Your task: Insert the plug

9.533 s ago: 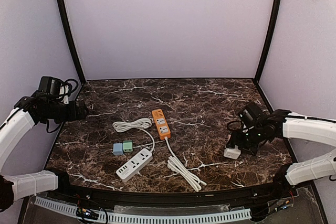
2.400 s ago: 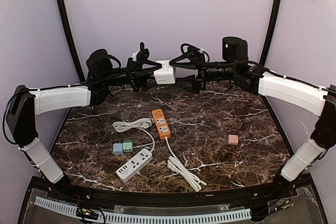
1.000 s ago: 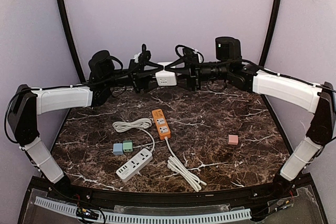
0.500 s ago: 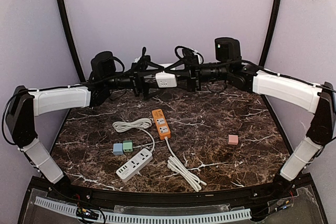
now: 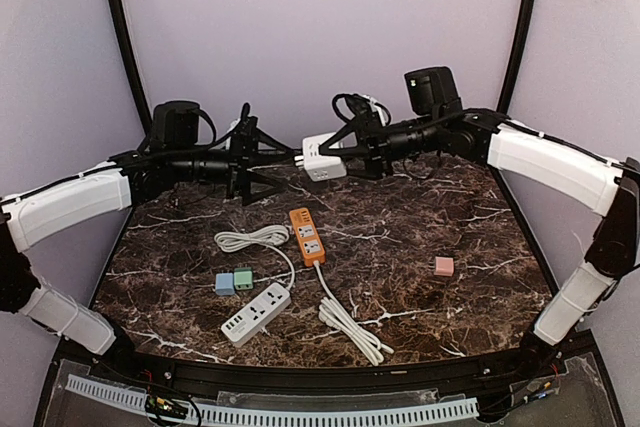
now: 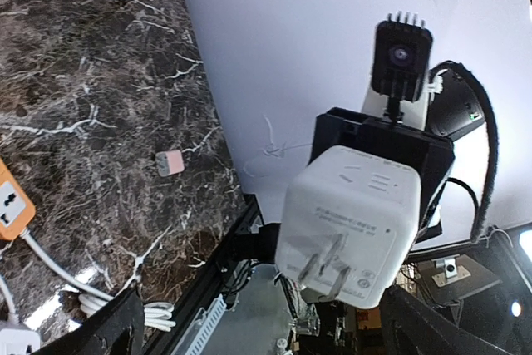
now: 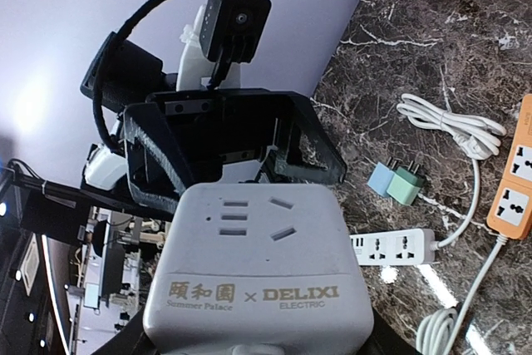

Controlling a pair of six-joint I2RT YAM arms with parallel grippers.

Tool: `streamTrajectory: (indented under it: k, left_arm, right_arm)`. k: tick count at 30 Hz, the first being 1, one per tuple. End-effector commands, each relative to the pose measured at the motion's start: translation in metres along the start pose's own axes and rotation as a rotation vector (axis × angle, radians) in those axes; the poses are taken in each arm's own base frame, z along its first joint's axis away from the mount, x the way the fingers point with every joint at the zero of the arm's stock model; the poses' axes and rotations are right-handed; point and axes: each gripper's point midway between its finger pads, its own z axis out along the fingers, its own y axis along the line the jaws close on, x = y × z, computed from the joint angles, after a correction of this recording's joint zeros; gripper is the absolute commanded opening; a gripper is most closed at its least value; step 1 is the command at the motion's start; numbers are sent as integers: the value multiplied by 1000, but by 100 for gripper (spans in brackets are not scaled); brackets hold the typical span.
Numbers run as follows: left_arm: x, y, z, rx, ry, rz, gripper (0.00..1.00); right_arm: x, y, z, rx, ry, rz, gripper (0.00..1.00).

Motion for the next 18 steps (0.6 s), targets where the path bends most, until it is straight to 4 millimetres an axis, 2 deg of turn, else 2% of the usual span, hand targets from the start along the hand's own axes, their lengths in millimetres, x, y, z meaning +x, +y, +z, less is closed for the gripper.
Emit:
streamTrajectory:
  k: [1, 6, 7, 10, 13, 18]
  left_arm:
    - [10, 28, -28, -228, -64, -8, 99]
    - [12, 44, -64, -442, -138, -8, 99]
    - [22, 51, -75, -499, -124, -16, 99]
    - [30, 65, -100, -626, -152, -6, 99]
    - [45, 70, -125, -700, -159, 10, 99]
    - [67, 91, -170, -865, -193, 38, 99]
  right_arm:
    - [8, 10, -8, 57, 46, -127, 0]
    - [24, -3, -5, 113, 95, -159, 0]
    - [27, -5, -3, 126, 103, -168, 0]
    - [36, -14, 3, 188, 136, -208, 0]
    - [42, -20, 9, 269, 171, -261, 0]
    - [56, -21, 25, 357, 233, -340, 0]
